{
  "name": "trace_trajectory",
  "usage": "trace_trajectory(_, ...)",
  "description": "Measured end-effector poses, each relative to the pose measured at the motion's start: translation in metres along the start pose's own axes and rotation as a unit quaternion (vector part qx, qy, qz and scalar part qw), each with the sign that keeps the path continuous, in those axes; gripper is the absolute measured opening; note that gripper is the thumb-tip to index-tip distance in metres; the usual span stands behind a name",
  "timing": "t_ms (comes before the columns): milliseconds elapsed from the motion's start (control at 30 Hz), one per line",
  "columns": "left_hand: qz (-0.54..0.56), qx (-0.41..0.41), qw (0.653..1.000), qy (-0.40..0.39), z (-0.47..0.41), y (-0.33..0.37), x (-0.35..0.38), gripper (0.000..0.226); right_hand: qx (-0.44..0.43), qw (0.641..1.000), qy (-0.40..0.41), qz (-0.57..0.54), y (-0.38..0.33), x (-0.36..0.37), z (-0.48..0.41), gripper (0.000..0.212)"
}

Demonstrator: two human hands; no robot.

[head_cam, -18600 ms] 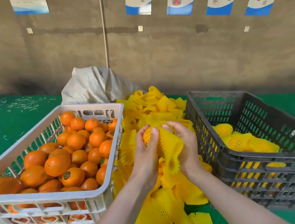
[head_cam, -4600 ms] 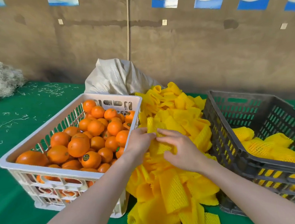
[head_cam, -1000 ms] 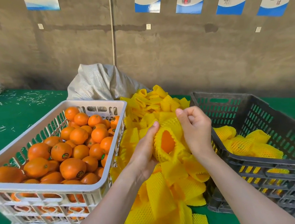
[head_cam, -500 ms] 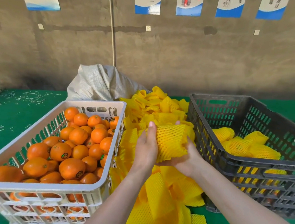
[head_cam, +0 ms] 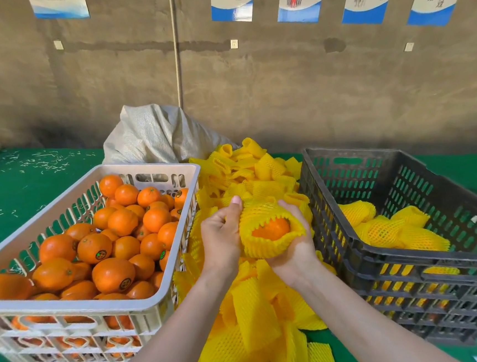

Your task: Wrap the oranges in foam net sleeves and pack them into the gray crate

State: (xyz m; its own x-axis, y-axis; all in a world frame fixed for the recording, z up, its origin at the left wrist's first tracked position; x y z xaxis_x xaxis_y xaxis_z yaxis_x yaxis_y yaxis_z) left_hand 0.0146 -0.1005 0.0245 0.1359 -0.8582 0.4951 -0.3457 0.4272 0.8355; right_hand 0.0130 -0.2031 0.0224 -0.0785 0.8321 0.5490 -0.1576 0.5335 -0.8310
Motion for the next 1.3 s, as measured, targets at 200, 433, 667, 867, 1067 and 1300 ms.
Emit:
trace_trajectory(200, -0.108, 0.052, 0.991, -0.063, -0.003, 0.002, -0.004, 0.054, -0.084, 0.994, -0.023, 0.07, -0.008, 0.001, 0.006, 0.026)
trace_trajectory(433, -0.039, -0.356, 0.923, -0.143, 0.0, 0.004, -0.007, 0.044, -0.291, 0.847, -0.013, 0.445, -0.028, -0.01, 0.007, 0.045)
trace_trajectory(667, 0.05, -0.284, 0.949, -0.129, 0.004, 0.007, 0.015, 0.068, -0.235, 0.848, 0.005, 0.475, -0.021, -0.027, 0.004, 0.104)
trace_trajectory(867, -0.082, -0.138, 0.98, -0.119, 0.007, 0.008, 0.025, 0.053, -0.087, 0.965, -0.092, 0.232, -0.014, -0.022, 0.009, 0.055)
trace_trajectory(1067, -0.232, -0.109, 0.948, -0.187, 0.009, 0.001, 0.049, 0.081, -0.113, 0.961, 0.024, 0.251, -0.04, -0.041, 0.01, 0.06)
trace_trajectory(1300, -0.112, -0.124, 0.97, -0.179, 0.022, -0.039, 0.103, 0.044, -0.156, 0.928, 0.112, 0.32, -0.102, -0.095, 0.002, 0.063)
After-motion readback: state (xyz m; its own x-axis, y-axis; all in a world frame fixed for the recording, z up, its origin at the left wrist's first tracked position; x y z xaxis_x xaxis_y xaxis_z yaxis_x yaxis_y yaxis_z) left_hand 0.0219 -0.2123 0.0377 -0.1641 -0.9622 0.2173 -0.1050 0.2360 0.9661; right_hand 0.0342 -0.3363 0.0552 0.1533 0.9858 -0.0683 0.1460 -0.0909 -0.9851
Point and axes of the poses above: each hand's wrist, its own z-axis away from the middle knuckle, its own x-axis out of the palm, y = z × x, the point moved 2 cm from there along -z, towards the middle knuckle, and after that the axes turned 10 degrees about z, right-handed, at the moved point
